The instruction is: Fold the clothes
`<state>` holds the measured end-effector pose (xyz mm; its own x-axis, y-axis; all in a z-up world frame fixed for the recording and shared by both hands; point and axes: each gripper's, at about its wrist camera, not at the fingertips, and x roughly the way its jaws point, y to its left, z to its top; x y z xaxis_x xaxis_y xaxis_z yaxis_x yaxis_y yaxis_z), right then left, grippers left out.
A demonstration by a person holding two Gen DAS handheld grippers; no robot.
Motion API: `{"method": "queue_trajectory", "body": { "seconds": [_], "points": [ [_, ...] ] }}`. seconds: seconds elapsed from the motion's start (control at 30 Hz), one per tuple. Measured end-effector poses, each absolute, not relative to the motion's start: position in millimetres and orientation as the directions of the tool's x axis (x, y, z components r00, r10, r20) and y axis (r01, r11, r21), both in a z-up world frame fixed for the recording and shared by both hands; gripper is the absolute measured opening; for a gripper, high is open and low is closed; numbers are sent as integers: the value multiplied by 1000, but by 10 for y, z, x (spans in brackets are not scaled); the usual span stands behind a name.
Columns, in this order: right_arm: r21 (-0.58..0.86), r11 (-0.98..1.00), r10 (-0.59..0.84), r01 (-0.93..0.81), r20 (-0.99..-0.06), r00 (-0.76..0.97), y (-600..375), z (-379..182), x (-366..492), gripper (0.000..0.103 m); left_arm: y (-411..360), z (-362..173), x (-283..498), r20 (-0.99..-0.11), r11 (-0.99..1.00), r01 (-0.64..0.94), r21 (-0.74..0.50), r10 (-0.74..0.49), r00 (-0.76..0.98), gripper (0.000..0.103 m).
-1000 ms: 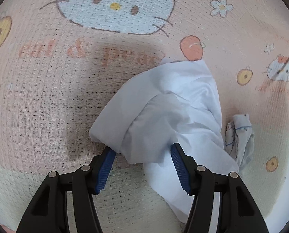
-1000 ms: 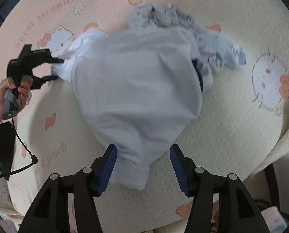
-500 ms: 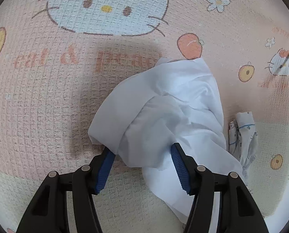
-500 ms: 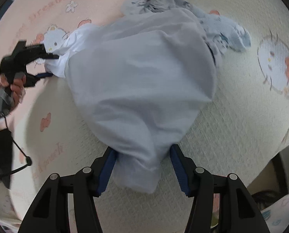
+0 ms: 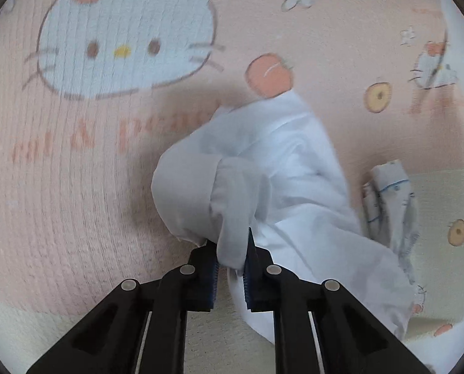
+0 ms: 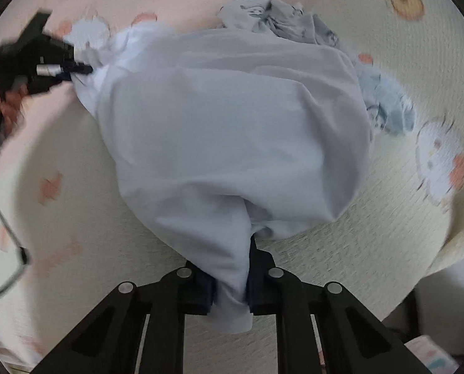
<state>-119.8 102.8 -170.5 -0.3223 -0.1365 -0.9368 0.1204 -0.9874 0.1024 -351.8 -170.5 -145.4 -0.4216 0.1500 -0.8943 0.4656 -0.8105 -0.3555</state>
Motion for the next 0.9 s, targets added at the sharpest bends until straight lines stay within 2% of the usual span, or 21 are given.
{"method": "queue_trajectory", "body": {
  "seconds": [0.3,0.57,0.77,0.9],
  "points": [
    [309,-944,-330,115,-877,-350,1200,-1073,-1049,13,-1768,-1048,-3507,-896,-885,375,-277,97,-432,10],
    [390,-910,-415,142,-856,-309,1109,-888,-953,13,-1761,-695,-3445,-891,-913,334,-232,61,-450,10],
    [396,-902,-430,174,-863,-265,782,-947,-775,13,-1858,-485,-3446,-884,-948,289,-132,-19,-466,10],
    [335,-918,-382,214,-893,-239,443,-1075,-658,13,-1961,-503,-3405,-893,-954,293,-61,-79,-444,10]
  ]
}}
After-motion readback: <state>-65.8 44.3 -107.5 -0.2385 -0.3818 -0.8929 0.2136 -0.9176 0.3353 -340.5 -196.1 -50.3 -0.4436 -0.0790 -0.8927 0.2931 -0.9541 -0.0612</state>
